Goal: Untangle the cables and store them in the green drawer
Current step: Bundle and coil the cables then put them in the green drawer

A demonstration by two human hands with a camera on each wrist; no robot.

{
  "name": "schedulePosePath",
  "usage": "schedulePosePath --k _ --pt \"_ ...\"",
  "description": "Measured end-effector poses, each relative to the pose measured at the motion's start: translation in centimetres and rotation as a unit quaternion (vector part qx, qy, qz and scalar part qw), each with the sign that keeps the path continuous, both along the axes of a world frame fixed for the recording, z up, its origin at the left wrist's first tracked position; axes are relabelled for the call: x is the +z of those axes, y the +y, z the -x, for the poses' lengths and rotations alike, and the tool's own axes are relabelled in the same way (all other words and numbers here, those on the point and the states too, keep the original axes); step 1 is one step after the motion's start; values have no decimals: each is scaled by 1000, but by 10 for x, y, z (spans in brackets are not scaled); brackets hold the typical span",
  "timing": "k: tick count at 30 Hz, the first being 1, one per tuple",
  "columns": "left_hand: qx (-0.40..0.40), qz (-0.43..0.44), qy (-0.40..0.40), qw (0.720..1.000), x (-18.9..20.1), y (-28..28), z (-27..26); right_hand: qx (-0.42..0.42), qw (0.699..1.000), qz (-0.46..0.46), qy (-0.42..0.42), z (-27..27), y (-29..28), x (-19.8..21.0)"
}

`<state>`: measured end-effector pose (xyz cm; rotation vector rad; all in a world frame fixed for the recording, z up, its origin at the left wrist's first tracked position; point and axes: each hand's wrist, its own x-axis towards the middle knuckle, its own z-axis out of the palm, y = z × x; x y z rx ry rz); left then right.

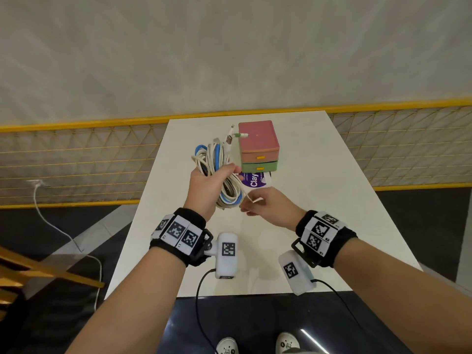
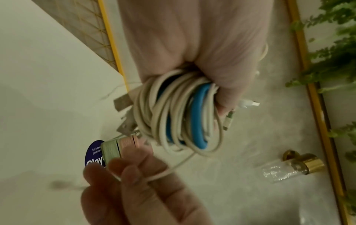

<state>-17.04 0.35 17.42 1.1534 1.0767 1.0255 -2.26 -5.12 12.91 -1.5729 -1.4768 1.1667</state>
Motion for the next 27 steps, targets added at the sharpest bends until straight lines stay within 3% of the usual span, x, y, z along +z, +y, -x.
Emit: schedulePosePath --k 2,4,7,13,24,27 --pt "-40 9 -10 999 -1 1 7 -17 999 1 -43 -8 1 -8" --pt "-66 18 -1 998 -4 2 11 -69 998 2 -10 -13 1 -11" --pt "-70 25 38 997 -15 0 9 -119 990 -74 13 -14 0 -8" --pt "-48 35 39 997 -36 -7 -14 -49 979 -163 115 4 3 1" --pt "-53 87 17 995 -40 5 -56 -23 962 -119 247 -39 1 -3" --pt "-25 79 49 995 -40 11 -74 -41 970 -125 202 -57 7 -7"
